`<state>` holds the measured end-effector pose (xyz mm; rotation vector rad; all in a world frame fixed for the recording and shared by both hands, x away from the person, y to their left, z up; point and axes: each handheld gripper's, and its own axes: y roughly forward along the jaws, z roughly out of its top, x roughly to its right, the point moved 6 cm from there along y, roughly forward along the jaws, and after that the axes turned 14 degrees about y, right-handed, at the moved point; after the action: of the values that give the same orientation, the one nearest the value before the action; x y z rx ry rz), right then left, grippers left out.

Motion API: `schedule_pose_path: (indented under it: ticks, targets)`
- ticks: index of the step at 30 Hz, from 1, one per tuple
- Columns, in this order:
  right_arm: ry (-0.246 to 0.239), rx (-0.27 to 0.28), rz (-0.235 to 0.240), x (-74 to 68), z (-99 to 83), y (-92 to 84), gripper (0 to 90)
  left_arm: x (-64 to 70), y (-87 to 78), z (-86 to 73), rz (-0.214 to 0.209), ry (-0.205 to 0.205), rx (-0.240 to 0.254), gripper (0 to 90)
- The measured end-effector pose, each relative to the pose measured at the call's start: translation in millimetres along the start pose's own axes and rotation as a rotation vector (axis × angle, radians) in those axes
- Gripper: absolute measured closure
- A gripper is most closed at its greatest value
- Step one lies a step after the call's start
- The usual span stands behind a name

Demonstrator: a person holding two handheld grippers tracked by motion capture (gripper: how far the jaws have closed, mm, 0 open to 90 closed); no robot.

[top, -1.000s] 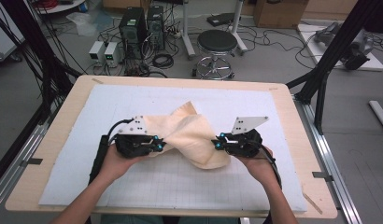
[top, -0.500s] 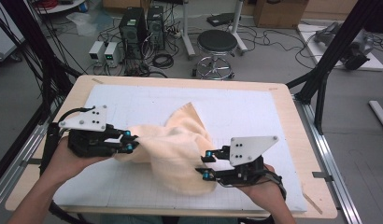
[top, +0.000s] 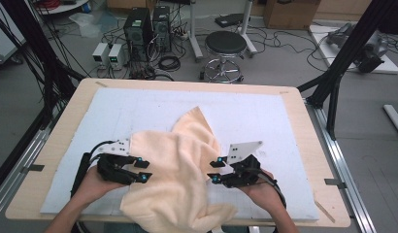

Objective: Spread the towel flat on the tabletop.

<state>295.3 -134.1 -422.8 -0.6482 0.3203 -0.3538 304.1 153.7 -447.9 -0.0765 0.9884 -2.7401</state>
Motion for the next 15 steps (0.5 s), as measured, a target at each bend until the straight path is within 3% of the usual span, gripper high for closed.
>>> schedule_pose_path:
  ticks: [2, 4, 6, 10, 12, 14, 15]
  targets:
    - [0.02, -0.023, -0.007, 5.5, -7.2, 13.0, 60.6, -0.6, 11.4, -8.8, -0.005, 0.019, -0.056, 53.5]
    - [0.019, -0.051, -0.023, 9.0, -11.1, 24.3, 60.8, -0.4, 19.8, -14.3, 0.003, 0.028, -0.078, 55.8]
    - [-0.006, -0.104, -0.051, 12.9, -15.5, 39.1, 61.5, -1.4, 20.8, -14.7, 0.026, 0.03, -0.066, 61.3]
    - [-0.023, -0.156, -0.088, 18.6, -18.9, 57.6, 64.6, -4.2, 20.3, -15.6, 0.066, 0.004, -0.079, 73.6]
    - [-0.006, -0.152, -0.065, 18.9, -18.0, 60.7, 73.5, -4.5, 21.3, -15.2, 0.095, 0.013, -0.092, 80.5]
    - [-0.013, -0.155, -0.047, 18.8, -18.1, 60.3, 86.4, -4.4, 21.0, -15.4, 0.09, 0.008, -0.095, 86.9]
    - [-0.016, -0.16, -0.044, 19.6, -18.1, 59.3, 87.3, -4.4, 19.9, -15.5, 0.088, 0.008, -0.096, 88.2]
